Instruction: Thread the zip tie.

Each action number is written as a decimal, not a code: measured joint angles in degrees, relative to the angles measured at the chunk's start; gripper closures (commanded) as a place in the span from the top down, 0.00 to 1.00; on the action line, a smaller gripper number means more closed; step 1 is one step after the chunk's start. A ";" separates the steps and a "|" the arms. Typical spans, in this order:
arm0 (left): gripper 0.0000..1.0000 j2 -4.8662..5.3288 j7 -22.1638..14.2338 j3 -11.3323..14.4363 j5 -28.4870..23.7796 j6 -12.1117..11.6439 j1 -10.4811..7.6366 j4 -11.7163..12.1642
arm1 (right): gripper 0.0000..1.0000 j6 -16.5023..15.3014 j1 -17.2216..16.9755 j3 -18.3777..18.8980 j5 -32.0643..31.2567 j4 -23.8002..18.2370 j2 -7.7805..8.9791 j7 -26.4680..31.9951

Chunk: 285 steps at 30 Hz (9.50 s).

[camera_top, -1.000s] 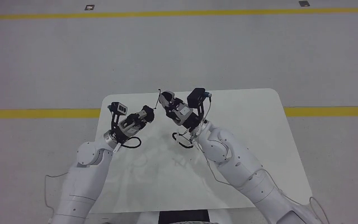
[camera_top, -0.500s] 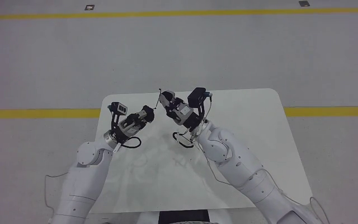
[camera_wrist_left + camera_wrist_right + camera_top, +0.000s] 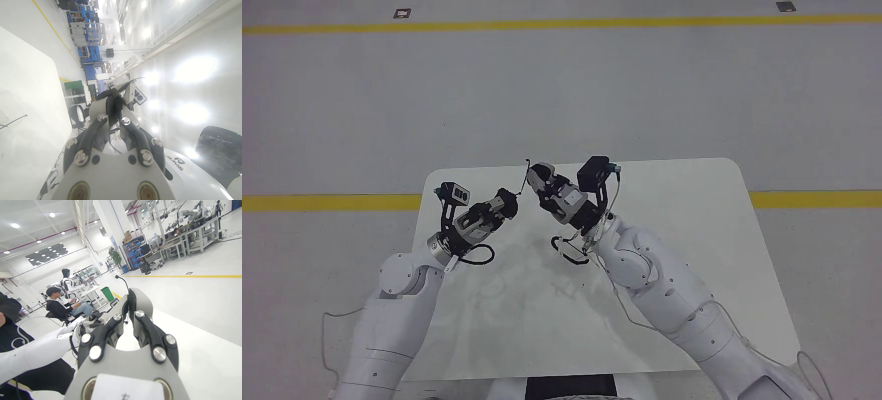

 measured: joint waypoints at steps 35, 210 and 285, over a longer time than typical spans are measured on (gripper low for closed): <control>0.00 0.00 0.00 0.00 0.00 0.00 0.00 0.00 | 0.00 0.00 0.73 -0.82 -0.02 0.55 0.44 -1.04; 0.00 0.99 2.81 -1.20 -5.82 2.15 1.38 -3.49 | 1.00 -0.01 -3.98 1.50 -4.69 -3.17 1.26 -2.61; 0.00 0.29 9.48 -0.54 -53.95 38.96 2.75 -5.73 | 0.22 17.69 -2.19 -5.43 -45.97 -0.60 -0.91 -13.12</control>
